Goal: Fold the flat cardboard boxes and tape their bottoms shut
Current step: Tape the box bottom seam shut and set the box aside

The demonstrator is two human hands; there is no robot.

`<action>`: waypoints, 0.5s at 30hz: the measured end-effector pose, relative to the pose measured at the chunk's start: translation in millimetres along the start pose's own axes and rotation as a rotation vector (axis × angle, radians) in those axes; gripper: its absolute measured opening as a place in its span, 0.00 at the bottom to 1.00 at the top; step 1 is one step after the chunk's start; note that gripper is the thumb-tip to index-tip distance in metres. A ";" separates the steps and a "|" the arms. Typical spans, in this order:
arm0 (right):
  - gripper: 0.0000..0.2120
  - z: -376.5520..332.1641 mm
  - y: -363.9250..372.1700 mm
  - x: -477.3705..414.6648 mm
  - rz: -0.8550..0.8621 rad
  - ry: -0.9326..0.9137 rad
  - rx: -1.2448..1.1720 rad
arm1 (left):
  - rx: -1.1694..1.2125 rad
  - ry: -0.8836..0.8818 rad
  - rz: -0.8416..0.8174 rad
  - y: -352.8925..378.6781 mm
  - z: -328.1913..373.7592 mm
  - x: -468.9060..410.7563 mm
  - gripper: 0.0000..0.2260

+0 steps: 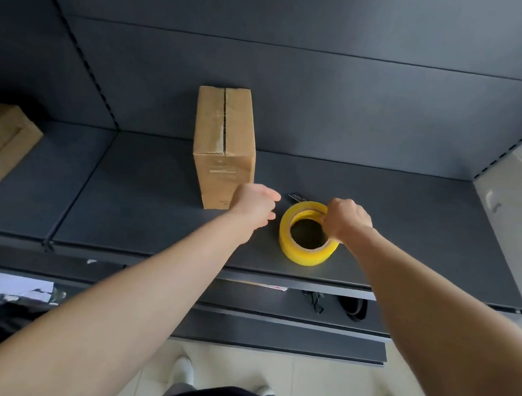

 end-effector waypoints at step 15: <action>0.23 -121.1 -65.5 13.6 -0.036 -0.256 -0.738 | -0.532 0.668 0.258 -114.8 53.2 -23.3 0.19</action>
Point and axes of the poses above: each hand's wrist, its own x-axis away from the middle knuckle, its own y-axis out of the palm, z = x × y, the point moved 9 cm from there along -x, towards the middle knuckle, and after that the axes turned 6 degrees about y, right-handed, at the moved point
